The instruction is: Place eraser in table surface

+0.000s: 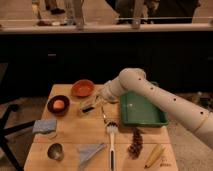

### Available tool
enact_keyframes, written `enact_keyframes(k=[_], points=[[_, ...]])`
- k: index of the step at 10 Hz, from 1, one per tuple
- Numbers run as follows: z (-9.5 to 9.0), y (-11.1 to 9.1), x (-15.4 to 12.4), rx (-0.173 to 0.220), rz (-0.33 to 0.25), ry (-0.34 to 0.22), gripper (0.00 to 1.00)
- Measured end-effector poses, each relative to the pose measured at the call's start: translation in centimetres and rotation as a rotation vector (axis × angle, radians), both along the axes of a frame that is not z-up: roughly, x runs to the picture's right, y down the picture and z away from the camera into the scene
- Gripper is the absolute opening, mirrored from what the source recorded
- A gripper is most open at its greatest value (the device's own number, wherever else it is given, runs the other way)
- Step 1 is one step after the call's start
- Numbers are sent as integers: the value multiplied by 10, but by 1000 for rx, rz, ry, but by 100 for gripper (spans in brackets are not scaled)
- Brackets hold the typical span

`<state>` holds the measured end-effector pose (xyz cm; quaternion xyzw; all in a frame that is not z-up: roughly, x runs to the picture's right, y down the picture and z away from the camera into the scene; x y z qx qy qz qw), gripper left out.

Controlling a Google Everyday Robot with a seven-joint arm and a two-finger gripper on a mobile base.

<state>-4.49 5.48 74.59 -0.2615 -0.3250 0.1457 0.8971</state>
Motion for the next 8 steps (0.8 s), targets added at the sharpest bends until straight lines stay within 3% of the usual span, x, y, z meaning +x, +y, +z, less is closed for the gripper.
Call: enact_keyframes(k=[4, 8], points=[[-7, 15, -2, -11, -8, -7, 0], [-6, 59, -2, -64, -40, -34, 0]])
